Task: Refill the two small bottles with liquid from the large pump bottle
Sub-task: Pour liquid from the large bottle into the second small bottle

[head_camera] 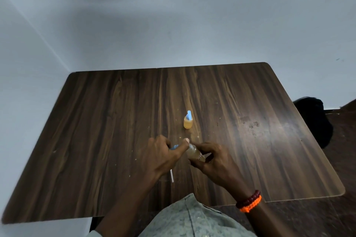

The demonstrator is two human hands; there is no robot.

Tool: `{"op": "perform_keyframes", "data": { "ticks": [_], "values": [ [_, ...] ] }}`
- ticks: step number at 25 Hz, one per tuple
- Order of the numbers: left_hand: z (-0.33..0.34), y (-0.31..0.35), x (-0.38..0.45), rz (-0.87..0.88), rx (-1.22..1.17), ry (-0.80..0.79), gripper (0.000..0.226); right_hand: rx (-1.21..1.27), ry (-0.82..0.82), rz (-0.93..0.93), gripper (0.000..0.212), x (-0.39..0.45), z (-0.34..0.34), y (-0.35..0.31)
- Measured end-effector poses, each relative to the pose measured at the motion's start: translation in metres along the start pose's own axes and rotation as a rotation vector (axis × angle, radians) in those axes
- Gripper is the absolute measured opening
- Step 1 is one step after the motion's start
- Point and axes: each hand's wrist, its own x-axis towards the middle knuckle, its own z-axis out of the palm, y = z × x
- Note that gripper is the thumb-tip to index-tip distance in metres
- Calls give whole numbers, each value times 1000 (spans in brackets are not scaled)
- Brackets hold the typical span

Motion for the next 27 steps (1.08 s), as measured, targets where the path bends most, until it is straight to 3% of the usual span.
{"op": "perform_keyframes", "data": {
  "ticks": [3,8,12,18,22,27],
  "values": [
    [1,-1,4,-5,-35,4,84,12,35,12,35,3,-5,1],
    [2,0,6,16,43,4,63,-32,3,-25,35,3,-3,-1],
    [2,-2,8,12,-76,3,80,9,44,-26,35,5,-5,2],
    [1,0,7,21,19,-14,67,-22,1,-31,34,3,-3,-1],
    [1,-5,8,28,-52,20,88,5,29,-24,34,6,-6,1],
    [-1,-3,10,64,33,-6,71,0,-10,-27,34,5,-2,0]
  ]
}}
